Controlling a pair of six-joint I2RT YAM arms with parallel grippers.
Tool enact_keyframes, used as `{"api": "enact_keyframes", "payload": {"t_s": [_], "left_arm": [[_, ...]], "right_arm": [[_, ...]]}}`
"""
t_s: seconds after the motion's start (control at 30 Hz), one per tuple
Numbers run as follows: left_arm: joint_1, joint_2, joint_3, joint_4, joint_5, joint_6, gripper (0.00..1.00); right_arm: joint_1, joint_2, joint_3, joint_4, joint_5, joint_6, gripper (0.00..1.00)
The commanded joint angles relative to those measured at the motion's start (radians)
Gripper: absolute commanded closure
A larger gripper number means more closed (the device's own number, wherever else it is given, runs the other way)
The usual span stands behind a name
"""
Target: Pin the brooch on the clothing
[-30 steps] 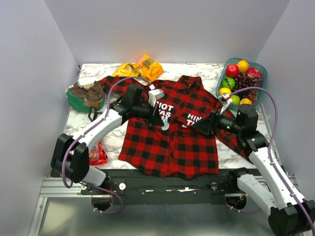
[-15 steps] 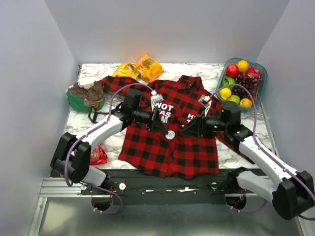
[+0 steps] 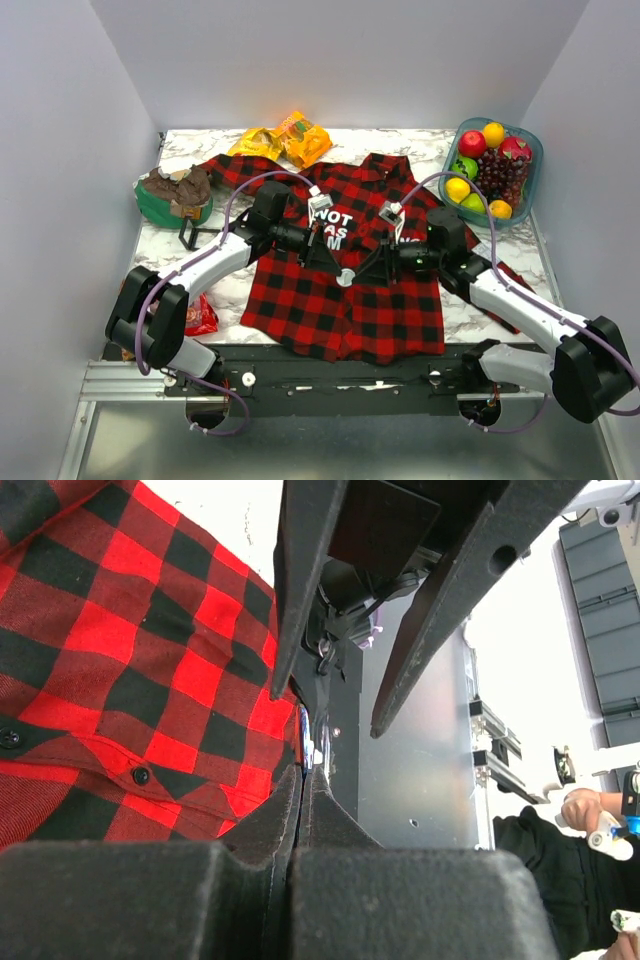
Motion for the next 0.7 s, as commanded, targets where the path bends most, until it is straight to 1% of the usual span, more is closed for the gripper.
{"api": "enact_keyframes", "payload": {"t_s": [0.0,0.07,0.17,0.2,0.27,0.3,0.37,0.4,0.47,0.5,0.6,0.63,0.67], "left_arm": [[0.002,-0.010,0.000,0.019,0.043,0.008,1.00],[0.002,-0.008,-0.001,0.020,0.048,0.008,1.00],[-0.002,-0.010,-0.001,0.020,0.048,0.008,1.00],[-0.004,-0.010,-0.001,0.020,0.048,0.008,1.00],[-0.005,-0.011,-0.005,0.022,0.049,0.008,1.00],[-0.008,-0.011,-0.006,0.022,0.049,0.010,1.00],[-0.011,-0.013,-0.008,0.025,0.049,0.007,1.00],[-0.011,-0.013,-0.008,0.025,0.051,0.007,1.00],[-0.014,-0.014,-0.009,0.026,0.048,0.008,1.00],[-0.014,-0.016,-0.009,0.026,0.048,0.007,1.00],[-0.021,-0.023,-0.012,0.031,0.051,0.010,1.00],[-0.022,-0.030,-0.014,0.035,0.048,0.008,1.00],[-0.022,-0.028,-0.017,0.036,0.048,0.007,1.00]], "right_arm": [[0.019,0.018,0.028,0.058,-0.023,0.003,0.48],[0.022,0.023,0.025,0.070,-0.024,0.008,0.49],[0.032,0.034,0.025,0.091,-0.026,0.020,0.56],[0.035,0.040,0.025,0.096,-0.029,0.028,0.60],[0.041,0.046,0.026,0.113,-0.033,0.037,0.65],[0.044,0.048,0.026,0.117,-0.033,0.045,0.69],[0.052,0.055,0.028,0.124,-0.034,0.046,0.74],[0.055,0.055,0.028,0.125,-0.033,0.048,0.79],[0.058,0.055,0.028,0.130,-0.030,0.051,0.84],[0.059,0.055,0.026,0.134,-0.030,0.055,0.90],[0.061,0.055,0.012,0.168,-0.032,0.071,0.95],[0.061,0.054,0.006,0.182,-0.033,0.089,0.99],[0.061,0.054,-0.007,0.214,-0.035,0.098,0.99]]}}
